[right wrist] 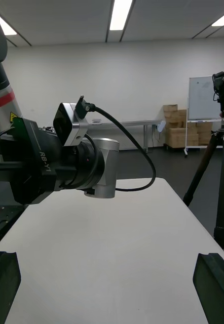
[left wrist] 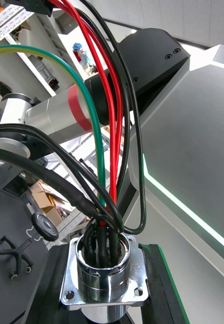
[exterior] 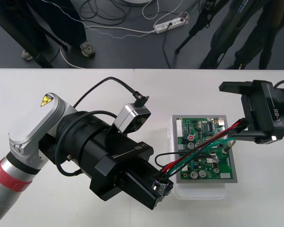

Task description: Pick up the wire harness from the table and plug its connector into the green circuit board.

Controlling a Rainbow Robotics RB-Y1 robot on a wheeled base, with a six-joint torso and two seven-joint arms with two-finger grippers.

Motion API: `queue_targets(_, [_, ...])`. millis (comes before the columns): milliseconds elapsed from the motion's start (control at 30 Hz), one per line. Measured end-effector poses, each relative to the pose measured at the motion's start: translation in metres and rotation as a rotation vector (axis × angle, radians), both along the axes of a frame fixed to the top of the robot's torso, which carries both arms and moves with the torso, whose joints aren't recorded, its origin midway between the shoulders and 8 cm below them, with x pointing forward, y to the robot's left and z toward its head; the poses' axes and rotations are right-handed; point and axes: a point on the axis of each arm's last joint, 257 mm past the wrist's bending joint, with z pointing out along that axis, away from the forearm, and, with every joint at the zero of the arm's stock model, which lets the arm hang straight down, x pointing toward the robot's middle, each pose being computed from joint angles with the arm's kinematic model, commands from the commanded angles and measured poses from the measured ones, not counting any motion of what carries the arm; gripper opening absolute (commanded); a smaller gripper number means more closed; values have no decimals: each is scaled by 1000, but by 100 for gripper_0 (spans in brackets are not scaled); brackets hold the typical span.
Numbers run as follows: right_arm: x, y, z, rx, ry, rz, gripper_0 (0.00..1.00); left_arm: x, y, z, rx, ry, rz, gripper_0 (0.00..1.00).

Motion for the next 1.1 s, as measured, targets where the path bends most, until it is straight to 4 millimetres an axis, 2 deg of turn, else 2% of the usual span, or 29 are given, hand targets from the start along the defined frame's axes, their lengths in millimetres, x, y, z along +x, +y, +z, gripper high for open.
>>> queue_targets(367, [-6,-14,28,88,183,54,100,0,1,2,-5,5,-2,0])
queue_targets(600, [-12,-17,41,137,217,86,100,0,1,2,-5,5,-2,0])
queue_targets(1100, [-52,12,53,184,305,284,100,0,1,2,-6,5,-2,0])
